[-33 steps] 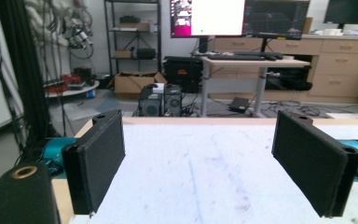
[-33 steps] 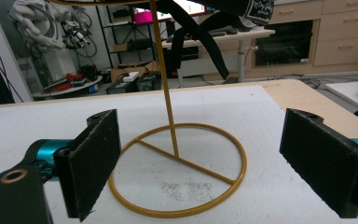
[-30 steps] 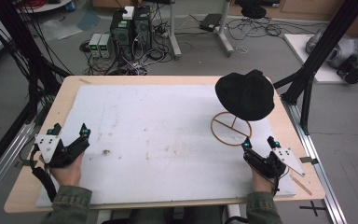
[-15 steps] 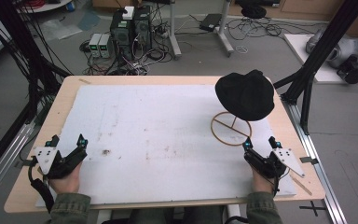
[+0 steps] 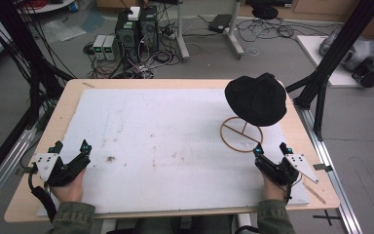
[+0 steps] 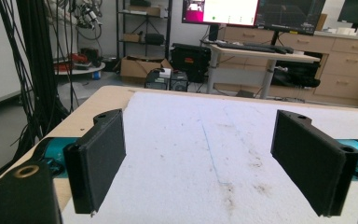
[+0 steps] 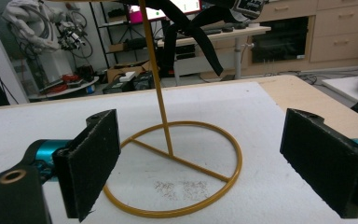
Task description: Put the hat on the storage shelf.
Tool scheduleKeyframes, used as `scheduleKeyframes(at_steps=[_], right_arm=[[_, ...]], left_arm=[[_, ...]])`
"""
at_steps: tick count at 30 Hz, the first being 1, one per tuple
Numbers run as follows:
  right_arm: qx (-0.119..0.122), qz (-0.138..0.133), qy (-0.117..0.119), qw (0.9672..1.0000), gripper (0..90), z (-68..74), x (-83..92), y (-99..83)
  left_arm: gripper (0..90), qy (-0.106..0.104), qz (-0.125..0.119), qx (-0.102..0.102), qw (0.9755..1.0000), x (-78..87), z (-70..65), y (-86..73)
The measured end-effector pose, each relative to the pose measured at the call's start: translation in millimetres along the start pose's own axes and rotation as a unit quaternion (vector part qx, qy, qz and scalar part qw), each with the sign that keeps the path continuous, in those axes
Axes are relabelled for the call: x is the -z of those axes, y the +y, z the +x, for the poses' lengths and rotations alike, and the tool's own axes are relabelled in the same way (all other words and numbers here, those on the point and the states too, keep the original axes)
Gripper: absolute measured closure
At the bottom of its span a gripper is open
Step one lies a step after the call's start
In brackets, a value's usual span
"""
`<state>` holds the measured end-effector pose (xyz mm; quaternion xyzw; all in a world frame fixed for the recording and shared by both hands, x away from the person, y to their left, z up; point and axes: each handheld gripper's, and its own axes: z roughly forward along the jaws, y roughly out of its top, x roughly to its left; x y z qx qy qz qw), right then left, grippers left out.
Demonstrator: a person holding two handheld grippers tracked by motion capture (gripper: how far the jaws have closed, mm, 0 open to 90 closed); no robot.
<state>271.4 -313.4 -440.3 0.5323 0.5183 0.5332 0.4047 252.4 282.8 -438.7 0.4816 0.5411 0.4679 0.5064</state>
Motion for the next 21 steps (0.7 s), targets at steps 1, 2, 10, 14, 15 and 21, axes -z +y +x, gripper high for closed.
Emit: scheduleKeyframes(at_steps=[1,2,10,14,15,21], right_arm=[[-0.004,0.002,0.003,1.0000,11.2,0.9,-0.2,0.0],[-0.006,0.006,0.003,1.0000,11.2,1.6,-0.1,0.1],[-0.005,0.004,0.002,1.0000,11.3,0.0,-1.5,0.5],[-0.010,0.007,0.003,0.9999,11.3,0.5,-1.6,0.2],[-0.010,0.008,0.003,0.9999,11.3,0.6,-1.7,0.2],[-0.009,0.008,0.004,0.9999,11.3,-0.8,-1.0,0.3]], left_arm=[[18.1,-0.002,0.001,0.002,1.0000,0.2,0.3,-0.1],[18.1,-0.003,0.002,0.002,1.0000,0.4,0.7,-0.2],[18.3,-0.006,0.002,0.001,1.0000,1.0,0.3,-0.5],[18.3,-0.013,0.006,-0.001,0.9999,-0.7,-2.8,-1.6],[18.3,-0.013,0.006,-0.003,0.9999,-0.7,-3.3,-1.5],[18.3,-0.015,0.007,0.000,0.9999,-0.9,-3.8,-1.6]])
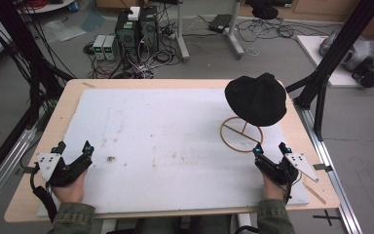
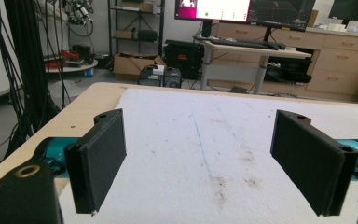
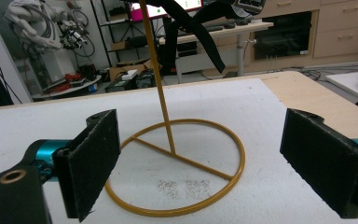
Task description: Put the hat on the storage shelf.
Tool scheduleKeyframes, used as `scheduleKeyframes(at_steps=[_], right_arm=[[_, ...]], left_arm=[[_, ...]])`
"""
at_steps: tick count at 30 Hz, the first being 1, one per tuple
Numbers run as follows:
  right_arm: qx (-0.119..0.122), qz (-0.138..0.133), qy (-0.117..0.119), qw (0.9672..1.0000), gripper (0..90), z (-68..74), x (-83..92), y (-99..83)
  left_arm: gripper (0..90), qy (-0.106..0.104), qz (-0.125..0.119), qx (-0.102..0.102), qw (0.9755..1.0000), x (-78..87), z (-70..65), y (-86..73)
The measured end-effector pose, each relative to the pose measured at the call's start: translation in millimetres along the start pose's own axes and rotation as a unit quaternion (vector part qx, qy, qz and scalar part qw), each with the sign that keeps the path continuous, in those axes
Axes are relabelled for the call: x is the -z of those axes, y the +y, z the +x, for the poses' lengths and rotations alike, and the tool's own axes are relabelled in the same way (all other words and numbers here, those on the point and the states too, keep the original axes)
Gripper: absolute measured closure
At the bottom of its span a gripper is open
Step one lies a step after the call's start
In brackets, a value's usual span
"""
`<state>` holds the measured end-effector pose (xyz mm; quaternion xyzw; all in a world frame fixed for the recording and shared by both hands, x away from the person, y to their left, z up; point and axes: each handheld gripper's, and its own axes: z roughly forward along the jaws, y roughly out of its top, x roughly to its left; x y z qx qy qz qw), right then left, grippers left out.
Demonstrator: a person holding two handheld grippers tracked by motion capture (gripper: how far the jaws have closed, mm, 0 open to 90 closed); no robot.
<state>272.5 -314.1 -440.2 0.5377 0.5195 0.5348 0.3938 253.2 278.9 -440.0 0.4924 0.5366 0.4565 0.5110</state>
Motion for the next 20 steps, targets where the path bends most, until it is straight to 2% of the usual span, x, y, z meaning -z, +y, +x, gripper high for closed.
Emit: scheduleKeyframes(at_steps=[8,20], right_arm=[[-0.003,0.003,0.003,1.0000,11.3,0.6,0.0,-0.3],[0.002,0.006,0.006,1.0000,11.3,-0.7,1.1,-1.8]], left_arm=[[19.0,-0.002,-0.001,0.005,1.0000,0.2,0.6,-0.3],[19.0,-0.012,0.000,0.028,0.9995,0.7,2.7,-1.4]])
